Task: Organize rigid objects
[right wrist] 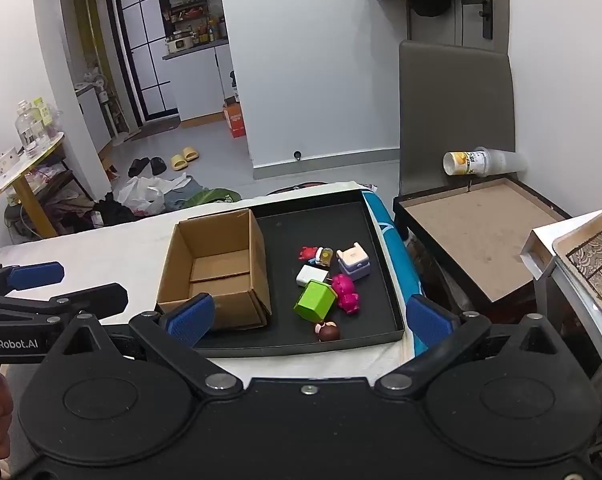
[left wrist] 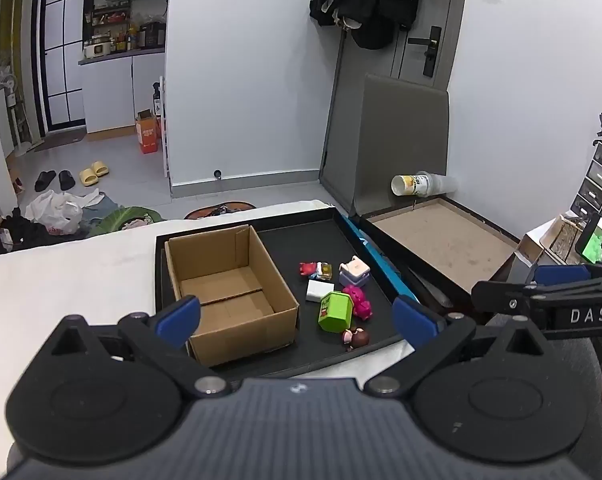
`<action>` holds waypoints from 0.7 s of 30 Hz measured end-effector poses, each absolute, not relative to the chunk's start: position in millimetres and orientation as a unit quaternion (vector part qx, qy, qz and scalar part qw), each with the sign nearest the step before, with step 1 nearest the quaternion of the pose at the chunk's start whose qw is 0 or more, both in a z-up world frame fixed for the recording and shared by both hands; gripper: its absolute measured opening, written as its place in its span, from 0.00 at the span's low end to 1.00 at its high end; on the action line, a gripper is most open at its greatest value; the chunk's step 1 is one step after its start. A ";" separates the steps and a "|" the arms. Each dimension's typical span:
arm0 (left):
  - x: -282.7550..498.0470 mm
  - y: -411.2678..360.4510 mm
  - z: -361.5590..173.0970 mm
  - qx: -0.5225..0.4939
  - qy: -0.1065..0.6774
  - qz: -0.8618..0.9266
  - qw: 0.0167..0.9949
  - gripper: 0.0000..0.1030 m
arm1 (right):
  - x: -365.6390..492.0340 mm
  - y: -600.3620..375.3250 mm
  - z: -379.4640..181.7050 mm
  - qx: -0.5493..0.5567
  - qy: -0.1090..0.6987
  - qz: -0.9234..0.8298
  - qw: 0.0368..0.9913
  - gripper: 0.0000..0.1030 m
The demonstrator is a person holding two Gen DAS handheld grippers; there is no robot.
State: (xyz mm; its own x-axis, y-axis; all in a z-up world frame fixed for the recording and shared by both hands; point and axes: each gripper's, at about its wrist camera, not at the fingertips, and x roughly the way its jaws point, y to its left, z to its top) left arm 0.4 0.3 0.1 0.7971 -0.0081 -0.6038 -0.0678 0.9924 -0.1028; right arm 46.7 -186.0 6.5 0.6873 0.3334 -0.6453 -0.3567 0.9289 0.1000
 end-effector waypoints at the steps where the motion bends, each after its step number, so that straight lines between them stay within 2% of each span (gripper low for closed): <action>1: 0.4 0.3 0.1 -0.060 0.318 0.016 0.946 0.99 | 46.5 -185.8 6.2 -0.017 0.348 0.188 0.918 1.00; 21: 1.5 -2.9 -2.5 -0.052 0.316 0.013 0.947 0.99 | 47.9 -186.1 5.3 -0.016 0.343 0.187 0.921 1.00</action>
State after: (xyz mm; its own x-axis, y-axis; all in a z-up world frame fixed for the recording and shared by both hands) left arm 1.5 -2.9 -2.5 0.7995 -0.0078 -0.6006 -0.0585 0.9942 -0.0907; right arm 47.9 -186.1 5.3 0.6954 0.3336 -0.6365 -0.3552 0.9295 0.0992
